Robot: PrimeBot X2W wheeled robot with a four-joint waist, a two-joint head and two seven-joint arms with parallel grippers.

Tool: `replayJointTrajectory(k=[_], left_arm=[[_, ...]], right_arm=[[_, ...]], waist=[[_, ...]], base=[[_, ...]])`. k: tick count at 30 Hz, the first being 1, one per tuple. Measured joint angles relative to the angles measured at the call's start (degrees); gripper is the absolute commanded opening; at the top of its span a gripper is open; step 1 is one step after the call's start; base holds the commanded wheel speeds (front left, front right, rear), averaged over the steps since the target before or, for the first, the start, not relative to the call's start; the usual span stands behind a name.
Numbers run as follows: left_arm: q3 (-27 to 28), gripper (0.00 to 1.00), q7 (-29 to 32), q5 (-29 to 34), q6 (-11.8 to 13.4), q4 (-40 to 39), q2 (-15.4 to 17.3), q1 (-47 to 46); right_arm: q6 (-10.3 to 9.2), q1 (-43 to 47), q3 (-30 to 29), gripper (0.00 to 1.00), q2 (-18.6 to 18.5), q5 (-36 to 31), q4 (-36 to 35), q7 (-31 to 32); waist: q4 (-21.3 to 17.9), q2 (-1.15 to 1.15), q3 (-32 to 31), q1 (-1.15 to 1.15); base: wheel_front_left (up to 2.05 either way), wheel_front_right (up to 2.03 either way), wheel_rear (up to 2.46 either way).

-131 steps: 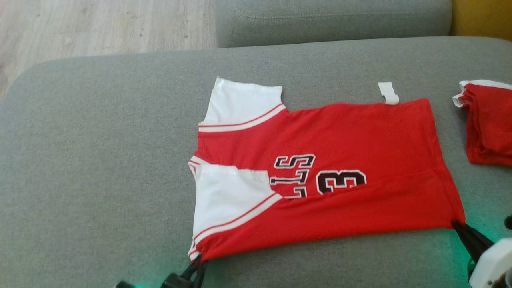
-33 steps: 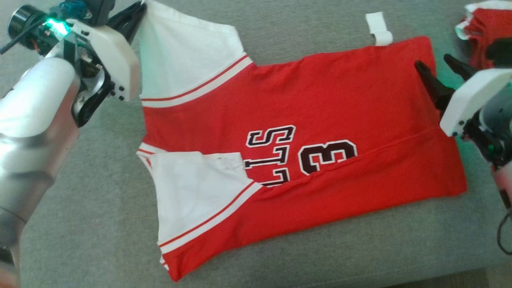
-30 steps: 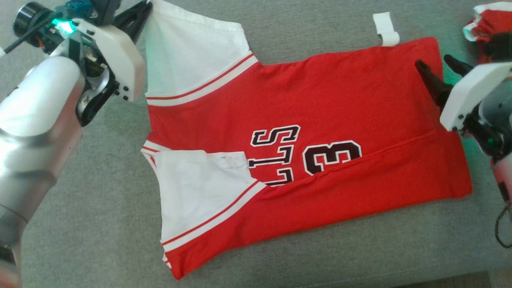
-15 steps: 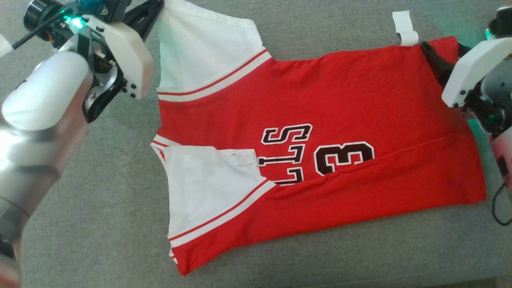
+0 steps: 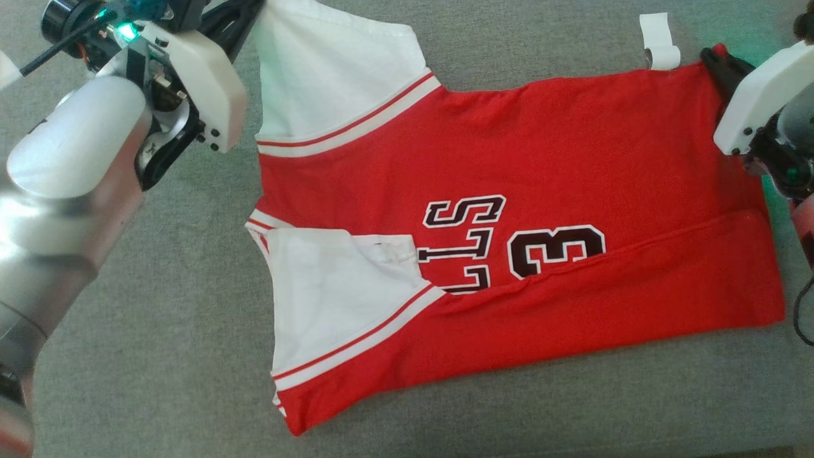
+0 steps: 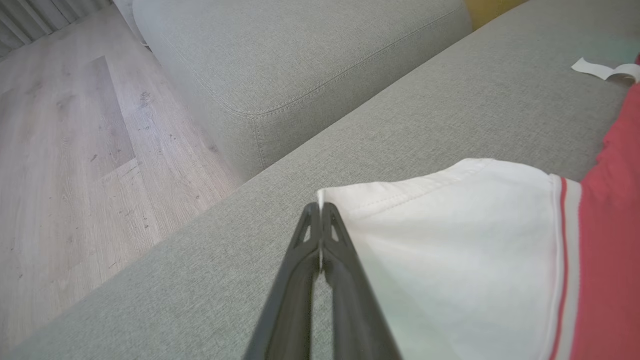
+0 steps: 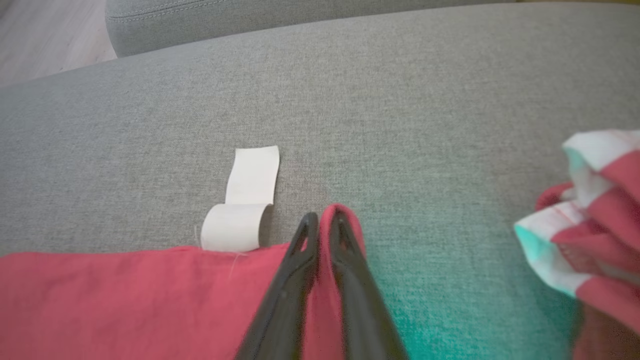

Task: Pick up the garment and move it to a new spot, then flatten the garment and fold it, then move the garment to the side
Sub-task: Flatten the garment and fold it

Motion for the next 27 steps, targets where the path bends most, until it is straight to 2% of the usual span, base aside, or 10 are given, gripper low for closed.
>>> replayJointTrajectory(k=[1,8,14,19,27], left_arm=[[-0.2,0.0,-0.2,-0.1,0.0,0.1,0.0,-0.2],[-1.2,0.0,-3.2,-0.1,0.0,1.7,0.0,-0.8],[-0.7,0.0,-9.8,0.8,0.6,3.8,0.0,-2.5],[0.7,0.0,-14.1,1.1,0.9,4.7,-0.6,-3.4],[0.8,0.0,-17.0,0.5,1.1,3.2,-0.7,-1.5]], right_arm=[[0.01,-0.3,0.2,0.0,-0.1,0.0,0.3,-0.2],[0.0,-1.9,0.9,0.0,-0.5,0.0,2.0,-4.9],[0.01,-3.1,1.7,0.0,-0.9,2.6,1.7,-8.8],[0.0,-3.4,2.0,0.0,-2.6,5.1,0.7,-11.7],[0.0,-0.4,3.4,0.0,-4.9,10.4,-3.4,-14.4]], waist=[[0.0,0.0,0.1,0.0],[0.1,0.0,0.0,0.0],[-0.1,0.0,-0.9,0.0],[0.0,0.0,-2.1,0.0],[0.9,0.0,-4.8,-0.01]], base=[[0.0,0.0,0.0],[0.0,0.0,0.0],[0.0,0.0,0.0],[0.0,0.0,0.0],[0.0,0.0,0.0]])
